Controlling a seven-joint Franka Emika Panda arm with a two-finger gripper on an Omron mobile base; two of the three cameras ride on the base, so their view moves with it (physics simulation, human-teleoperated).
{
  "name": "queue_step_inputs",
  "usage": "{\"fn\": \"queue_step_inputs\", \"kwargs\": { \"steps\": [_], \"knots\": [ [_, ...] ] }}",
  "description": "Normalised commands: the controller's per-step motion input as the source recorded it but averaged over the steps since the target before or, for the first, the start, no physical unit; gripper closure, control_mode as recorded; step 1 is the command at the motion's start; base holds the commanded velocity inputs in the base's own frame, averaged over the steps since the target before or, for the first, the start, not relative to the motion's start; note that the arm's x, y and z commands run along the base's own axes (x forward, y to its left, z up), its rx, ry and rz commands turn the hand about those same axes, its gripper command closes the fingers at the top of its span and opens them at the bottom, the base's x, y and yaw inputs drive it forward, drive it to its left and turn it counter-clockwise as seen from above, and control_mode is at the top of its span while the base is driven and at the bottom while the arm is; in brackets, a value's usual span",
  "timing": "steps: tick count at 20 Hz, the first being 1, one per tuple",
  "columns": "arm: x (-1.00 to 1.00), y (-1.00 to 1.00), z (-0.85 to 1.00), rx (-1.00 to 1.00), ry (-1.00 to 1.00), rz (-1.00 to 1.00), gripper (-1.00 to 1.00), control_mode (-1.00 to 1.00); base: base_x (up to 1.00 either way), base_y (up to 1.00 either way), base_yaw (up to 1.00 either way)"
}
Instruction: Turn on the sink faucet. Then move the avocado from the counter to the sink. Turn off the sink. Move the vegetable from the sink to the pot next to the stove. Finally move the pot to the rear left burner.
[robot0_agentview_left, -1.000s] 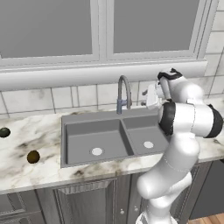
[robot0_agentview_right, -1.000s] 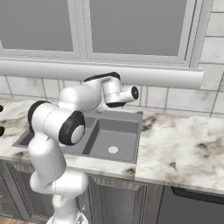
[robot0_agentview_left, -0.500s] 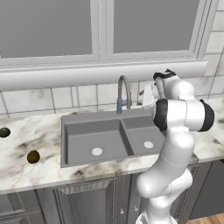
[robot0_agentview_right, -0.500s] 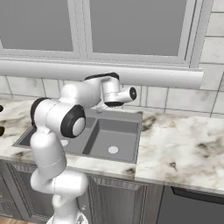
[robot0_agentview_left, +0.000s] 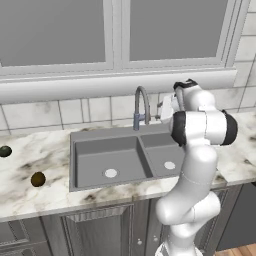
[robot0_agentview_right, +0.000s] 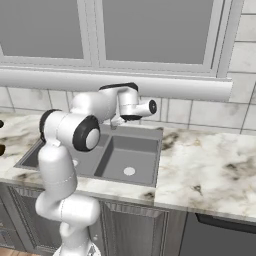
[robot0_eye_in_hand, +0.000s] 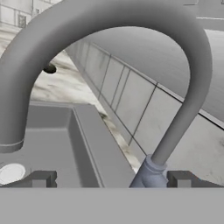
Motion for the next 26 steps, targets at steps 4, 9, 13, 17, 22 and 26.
{"fn": "queue_step_inputs", "kwargs": {
  "steps": [4, 9, 13, 17, 22, 26],
  "knots": [
    [0.23, 0.00, -0.05, 0.02, 0.00, 0.00, -1.00, -1.00, 0.00, 0.00, 0.00],
    [0.20, 0.00, -0.07, 0.01, 0.00, 0.00, -1.00, -1.00, 0.00, 0.00, 0.00],
    [0.18, 0.00, -0.10, 0.01, 0.00, 0.00, -1.00, -1.00, 0.00, 0.00, 0.00],
    [0.17, 0.00, -0.15, 0.00, 0.00, 0.00, -1.00, -1.00, 0.00, 0.00, 0.00],
    [0.20, 0.00, -0.14, 0.00, 0.00, 0.00, -1.00, -1.00, 0.00, 0.00, 0.00],
    [0.22, 0.00, -0.12, 0.01, 0.00, 0.00, -1.00, -1.00, 0.00, 0.00, 0.00]
  ]
}}
